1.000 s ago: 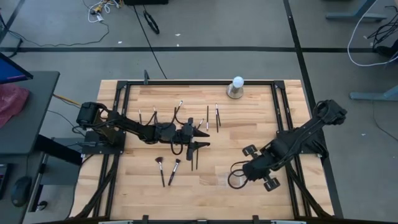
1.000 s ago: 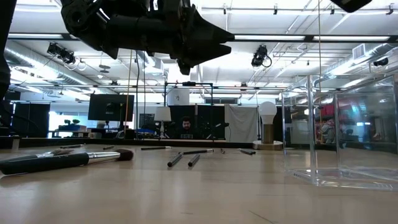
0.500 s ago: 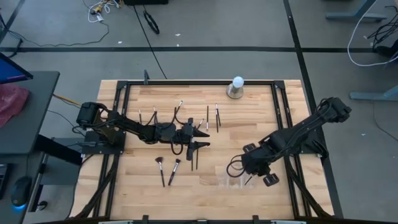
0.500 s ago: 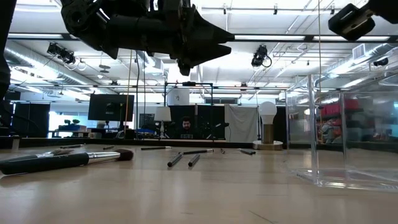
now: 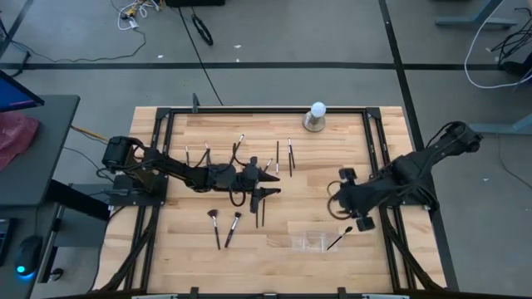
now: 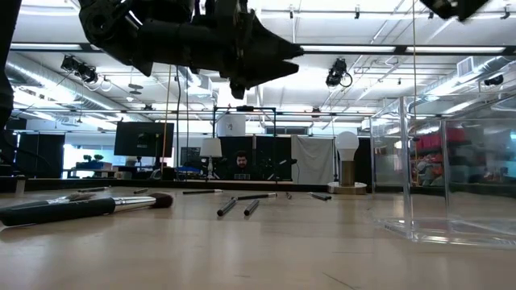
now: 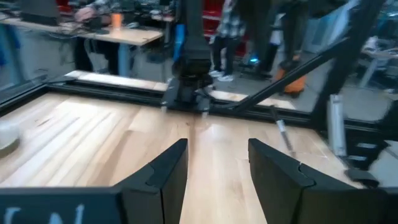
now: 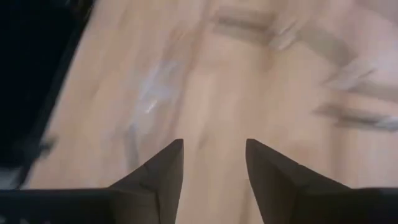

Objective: Put items in baskets/containers
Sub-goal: Put the eyeshadow brush into the left section of the transparent organizer

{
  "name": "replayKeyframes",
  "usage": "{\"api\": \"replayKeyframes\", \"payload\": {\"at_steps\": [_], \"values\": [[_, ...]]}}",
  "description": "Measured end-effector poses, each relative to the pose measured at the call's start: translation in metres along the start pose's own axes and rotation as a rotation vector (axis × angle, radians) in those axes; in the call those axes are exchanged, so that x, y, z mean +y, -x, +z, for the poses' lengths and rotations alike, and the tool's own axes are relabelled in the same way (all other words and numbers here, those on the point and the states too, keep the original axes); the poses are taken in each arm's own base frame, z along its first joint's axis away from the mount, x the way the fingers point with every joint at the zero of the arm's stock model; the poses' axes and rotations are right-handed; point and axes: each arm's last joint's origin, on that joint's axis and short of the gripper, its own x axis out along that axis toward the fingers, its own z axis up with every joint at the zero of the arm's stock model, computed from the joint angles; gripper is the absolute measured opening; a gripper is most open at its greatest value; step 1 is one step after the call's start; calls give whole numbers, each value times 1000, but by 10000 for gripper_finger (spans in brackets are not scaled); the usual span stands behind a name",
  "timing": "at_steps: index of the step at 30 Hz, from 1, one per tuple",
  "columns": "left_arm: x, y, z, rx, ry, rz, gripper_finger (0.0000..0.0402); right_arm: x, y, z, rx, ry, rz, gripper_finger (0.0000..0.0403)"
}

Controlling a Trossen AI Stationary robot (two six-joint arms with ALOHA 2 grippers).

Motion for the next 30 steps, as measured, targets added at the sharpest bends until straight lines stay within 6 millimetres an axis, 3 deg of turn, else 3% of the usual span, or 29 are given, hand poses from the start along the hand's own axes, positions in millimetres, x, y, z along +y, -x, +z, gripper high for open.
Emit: {"api": "replayKeyframes", "payload": {"at_steps": [4, 8, 13, 17, 23, 30], "values": [[4, 2, -14, 116, -35, 179, 170, 0, -14, -9, -164, -23, -159, 167], [10, 7, -29, 239, -19, 378, 170, -1, -51, -26, -268, -15, -249, 161], [15, 11, -42, 317, 57, 464, 170, -10, -88, -42, -403, -4, -337, 157], [19, 8, -54, 331, 75, 530, 170, -18, -96, -45, -498, -50, -391, 157], [35, -1, -76, 365, 116, 627, 170, -21, -96, -44, -504, -54, -402, 157], [49, -17, -80, 366, 130, 668, 170, -21, -97, -45, -495, -64, -388, 157]]}}
